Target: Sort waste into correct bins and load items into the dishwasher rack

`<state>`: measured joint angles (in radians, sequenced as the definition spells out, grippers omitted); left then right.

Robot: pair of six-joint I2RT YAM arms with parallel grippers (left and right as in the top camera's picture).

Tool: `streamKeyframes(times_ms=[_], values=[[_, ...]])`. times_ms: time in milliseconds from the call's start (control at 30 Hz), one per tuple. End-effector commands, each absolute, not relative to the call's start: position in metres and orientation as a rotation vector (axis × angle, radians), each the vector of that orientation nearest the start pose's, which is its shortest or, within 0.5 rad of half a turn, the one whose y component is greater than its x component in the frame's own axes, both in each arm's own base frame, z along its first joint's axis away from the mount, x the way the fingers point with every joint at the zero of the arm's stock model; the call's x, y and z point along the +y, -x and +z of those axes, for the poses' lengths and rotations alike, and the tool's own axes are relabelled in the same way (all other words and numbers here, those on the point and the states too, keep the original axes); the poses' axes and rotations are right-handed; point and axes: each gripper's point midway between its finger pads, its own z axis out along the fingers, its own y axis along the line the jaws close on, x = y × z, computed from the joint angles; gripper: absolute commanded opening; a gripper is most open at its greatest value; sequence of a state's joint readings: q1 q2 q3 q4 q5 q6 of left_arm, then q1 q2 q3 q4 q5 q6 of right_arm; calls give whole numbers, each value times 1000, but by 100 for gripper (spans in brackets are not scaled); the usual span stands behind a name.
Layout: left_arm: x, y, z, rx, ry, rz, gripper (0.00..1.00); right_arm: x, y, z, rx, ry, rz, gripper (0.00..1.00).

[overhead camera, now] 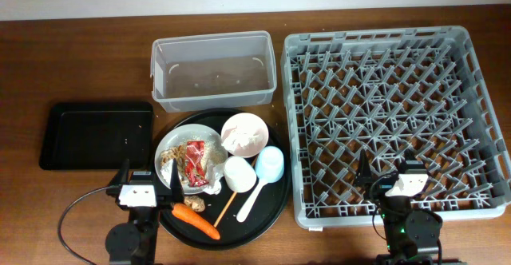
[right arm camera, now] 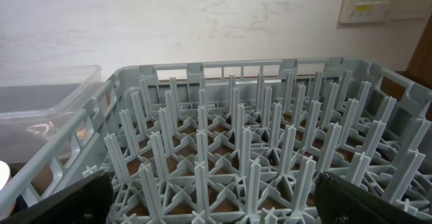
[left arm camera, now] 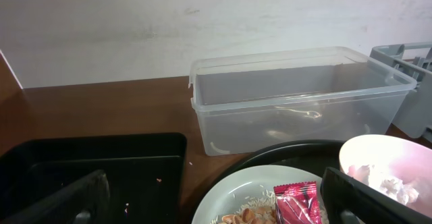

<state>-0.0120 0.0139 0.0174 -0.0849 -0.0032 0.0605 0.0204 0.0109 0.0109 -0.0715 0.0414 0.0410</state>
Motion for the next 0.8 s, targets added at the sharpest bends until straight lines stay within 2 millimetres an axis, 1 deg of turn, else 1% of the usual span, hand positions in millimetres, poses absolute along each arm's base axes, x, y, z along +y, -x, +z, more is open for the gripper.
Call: streamKeyframes(times_ms=[0,167,267,400,467,533,567,633,667,767], values=[[-6,-246,156,1649,-67,18,99,-3,-246,156,1646,-48,0,98],[-6,-246,156,1649,-67,19,99,-3,-246,156,1646,-48,1,98],[-6,-246,157,1649,-67,18,99,7,-246,156,1649,-9,56,98],[-6,-240,165,1688,-68,17,99,10,-242,165,1697,1,67,98],[-6,-237,185,1698,-35,-12,99,11,-240,177,1760,5,72,98],[-6,-236,200,1740,-10,-34,99,12,-242,196,1812,10,78,98],[-6,-236,201,1766,-10,-34,99,12,-243,200,1838,10,79,98],[-6,-235,206,1884,-10,-33,99,14,-246,215,1965,14,87,98],[-6,-236,208,1922,-10,-33,99,14,-248,219,2016,14,89,98],[-6,-236,209,2135,-9,-31,99,15,-247,230,2261,9,91,98]])
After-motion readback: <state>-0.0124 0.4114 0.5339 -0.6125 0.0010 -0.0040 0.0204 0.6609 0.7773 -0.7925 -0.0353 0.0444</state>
